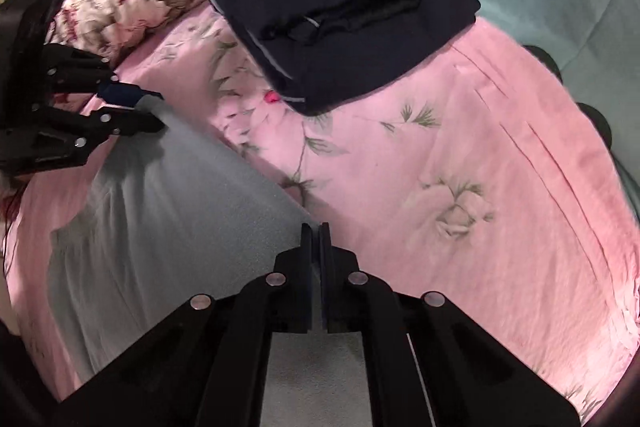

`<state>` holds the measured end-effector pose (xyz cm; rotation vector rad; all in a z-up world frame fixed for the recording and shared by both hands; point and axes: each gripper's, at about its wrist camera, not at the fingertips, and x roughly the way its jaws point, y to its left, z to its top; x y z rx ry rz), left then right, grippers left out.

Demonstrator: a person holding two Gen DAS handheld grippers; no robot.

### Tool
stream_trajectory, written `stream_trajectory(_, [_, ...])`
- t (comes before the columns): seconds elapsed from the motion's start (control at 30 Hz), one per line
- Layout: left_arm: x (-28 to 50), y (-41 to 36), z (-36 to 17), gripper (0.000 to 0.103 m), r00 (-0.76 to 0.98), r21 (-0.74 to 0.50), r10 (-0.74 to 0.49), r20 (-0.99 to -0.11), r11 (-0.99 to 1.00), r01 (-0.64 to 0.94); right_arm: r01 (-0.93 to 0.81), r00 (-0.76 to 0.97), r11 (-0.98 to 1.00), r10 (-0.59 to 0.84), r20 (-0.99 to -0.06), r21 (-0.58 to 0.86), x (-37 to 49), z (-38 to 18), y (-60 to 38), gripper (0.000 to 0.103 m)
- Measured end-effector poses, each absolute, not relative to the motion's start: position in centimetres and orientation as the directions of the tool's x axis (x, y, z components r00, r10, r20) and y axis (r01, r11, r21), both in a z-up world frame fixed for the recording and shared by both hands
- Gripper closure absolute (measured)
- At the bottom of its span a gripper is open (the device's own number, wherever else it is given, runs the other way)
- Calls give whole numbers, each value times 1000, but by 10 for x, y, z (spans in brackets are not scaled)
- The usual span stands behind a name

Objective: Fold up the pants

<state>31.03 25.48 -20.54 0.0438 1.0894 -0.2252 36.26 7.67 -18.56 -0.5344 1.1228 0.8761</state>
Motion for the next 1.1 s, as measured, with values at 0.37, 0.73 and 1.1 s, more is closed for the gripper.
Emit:
stream_trajectory(0.37, [308, 234, -177, 29, 537, 118, -55, -842, 952, 283, -729, 217, 684, 279, -936, 34, 383, -135, -81, 56])
stream_trajectory(0.73, [311, 235, -170, 29, 491, 30, -103, -865, 966, 256, -678, 87, 735, 77, -993, -2, 373, -171, -198, 66])
stream_trajectory(1.1, [331, 206, -199, 27, 400, 110, -55, -915, 919, 378, -735, 65, 678, 43, -997, -19, 361, -184, -207, 97])
